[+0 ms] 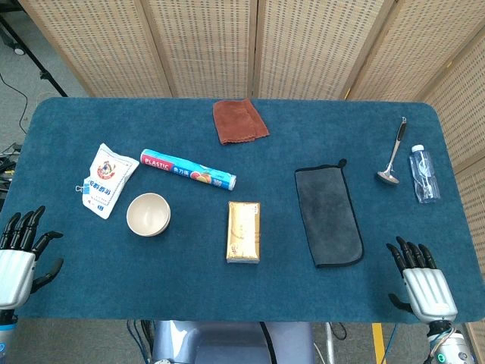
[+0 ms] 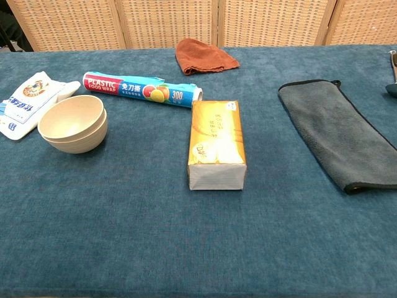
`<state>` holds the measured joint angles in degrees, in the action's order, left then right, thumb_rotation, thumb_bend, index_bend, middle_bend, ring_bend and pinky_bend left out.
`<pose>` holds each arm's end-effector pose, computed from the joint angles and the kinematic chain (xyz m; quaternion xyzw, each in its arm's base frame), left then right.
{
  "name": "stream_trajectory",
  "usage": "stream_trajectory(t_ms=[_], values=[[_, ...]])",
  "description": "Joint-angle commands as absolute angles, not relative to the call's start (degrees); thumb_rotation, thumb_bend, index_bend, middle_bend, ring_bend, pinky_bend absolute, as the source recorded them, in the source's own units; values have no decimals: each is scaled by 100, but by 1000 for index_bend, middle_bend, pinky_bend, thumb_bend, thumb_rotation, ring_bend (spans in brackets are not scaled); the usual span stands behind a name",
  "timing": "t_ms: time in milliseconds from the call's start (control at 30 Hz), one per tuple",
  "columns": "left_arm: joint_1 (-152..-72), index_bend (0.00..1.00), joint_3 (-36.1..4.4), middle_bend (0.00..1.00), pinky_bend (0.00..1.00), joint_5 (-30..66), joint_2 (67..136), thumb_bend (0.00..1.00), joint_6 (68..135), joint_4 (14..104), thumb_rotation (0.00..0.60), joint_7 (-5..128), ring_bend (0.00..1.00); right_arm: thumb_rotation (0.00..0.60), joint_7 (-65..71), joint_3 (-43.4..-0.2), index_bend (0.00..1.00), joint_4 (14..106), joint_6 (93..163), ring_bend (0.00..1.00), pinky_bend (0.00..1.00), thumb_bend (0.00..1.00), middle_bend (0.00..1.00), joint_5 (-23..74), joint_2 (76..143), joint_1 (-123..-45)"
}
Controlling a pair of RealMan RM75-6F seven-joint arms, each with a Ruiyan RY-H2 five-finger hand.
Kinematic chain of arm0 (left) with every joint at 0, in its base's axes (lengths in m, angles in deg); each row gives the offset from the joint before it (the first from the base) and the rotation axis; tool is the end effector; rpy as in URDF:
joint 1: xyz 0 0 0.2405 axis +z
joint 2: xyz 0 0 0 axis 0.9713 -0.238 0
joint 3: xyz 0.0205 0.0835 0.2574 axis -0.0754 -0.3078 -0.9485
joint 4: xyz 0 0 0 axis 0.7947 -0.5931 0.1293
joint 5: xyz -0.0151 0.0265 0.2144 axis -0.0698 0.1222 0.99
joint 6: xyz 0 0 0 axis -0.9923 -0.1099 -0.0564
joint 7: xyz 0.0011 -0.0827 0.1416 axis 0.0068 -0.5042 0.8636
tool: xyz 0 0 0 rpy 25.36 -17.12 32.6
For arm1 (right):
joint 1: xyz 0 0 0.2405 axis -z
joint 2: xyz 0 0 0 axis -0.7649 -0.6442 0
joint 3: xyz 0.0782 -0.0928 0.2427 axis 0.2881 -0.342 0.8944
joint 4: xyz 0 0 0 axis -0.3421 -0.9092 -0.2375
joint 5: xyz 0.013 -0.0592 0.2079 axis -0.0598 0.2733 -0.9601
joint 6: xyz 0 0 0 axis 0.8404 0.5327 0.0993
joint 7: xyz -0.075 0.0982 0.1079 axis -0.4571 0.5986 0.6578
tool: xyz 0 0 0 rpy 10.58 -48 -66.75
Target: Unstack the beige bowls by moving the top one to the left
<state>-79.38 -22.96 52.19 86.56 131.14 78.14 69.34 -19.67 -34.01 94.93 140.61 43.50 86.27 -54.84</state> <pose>-0.2976 0.1835 0.1458 -0.6220 -0.3006 -0.4200 0.5885 -0.2972 -0.1754 0.1285 0.6608 -0.4179 0.2597 0.5668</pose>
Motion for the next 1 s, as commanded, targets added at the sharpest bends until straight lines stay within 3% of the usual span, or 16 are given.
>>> stream_trajectory(t_ms=[33, 1000], values=[[-7937, 369, -2296, 0, 5, 5205, 8652, 265, 13100, 7814, 600, 6937, 52, 600, -1973, -3405, 55, 9498, 14059, 0, 0, 260, 0, 4350, 8627, -5483], [-8174, 369, -2104, 0, 5, 4734, 8736, 264, 12577, 7850, 600, 7002, 53, 600, -1942, -3365, 55, 9466, 14029, 0, 0, 260, 0, 4242, 8619, -5497]])
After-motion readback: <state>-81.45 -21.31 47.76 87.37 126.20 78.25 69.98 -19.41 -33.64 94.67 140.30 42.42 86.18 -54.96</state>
